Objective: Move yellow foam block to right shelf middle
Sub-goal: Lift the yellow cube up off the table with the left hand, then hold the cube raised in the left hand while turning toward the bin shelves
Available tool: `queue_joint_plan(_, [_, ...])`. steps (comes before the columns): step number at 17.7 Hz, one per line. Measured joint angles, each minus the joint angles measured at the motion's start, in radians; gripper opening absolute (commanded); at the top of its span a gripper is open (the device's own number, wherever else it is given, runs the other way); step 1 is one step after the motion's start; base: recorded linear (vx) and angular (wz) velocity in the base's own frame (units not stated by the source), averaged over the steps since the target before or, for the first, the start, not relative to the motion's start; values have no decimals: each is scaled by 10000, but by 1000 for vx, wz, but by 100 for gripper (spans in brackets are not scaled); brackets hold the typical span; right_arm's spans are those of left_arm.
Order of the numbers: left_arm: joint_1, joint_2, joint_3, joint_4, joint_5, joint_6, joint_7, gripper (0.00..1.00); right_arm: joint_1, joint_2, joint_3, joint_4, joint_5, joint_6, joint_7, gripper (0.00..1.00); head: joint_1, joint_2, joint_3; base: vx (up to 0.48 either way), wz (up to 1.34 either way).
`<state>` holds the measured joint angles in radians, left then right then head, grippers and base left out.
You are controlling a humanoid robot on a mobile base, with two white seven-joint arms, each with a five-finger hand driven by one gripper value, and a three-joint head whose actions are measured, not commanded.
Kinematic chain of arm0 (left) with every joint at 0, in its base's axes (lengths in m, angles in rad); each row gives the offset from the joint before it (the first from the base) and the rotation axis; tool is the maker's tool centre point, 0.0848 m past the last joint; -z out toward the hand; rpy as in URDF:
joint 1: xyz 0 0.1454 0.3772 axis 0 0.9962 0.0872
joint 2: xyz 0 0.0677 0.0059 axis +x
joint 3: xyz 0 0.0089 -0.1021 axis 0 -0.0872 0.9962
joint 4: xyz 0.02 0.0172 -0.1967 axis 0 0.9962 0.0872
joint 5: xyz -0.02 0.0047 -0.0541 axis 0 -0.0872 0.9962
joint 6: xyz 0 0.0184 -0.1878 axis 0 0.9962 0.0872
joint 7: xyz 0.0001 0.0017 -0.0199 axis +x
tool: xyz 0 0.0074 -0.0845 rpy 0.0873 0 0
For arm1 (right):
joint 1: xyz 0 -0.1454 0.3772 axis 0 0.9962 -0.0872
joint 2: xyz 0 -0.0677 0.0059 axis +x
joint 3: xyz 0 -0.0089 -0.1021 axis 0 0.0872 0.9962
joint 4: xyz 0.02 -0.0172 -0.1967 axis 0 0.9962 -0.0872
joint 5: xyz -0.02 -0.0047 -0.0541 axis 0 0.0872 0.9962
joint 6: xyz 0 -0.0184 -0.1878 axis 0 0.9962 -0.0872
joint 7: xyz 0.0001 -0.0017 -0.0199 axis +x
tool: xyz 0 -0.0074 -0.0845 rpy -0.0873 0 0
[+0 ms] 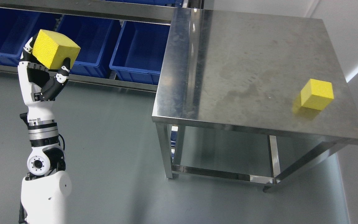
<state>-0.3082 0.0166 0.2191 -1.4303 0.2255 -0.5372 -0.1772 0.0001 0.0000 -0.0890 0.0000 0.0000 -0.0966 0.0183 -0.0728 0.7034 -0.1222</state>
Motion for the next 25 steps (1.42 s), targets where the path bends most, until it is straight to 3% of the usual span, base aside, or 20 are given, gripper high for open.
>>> queue_joint_plan(12, [261,-114,5,-118,84,-27,43,41,-3,0,0,0,0,0,0,100,0,0,0,-3,831])
queue_joint_plan(25, [435,-152,-35,-296,92,-11,46,41,-3,0,0,0,0,1,0,100,0,0,0,147,713])
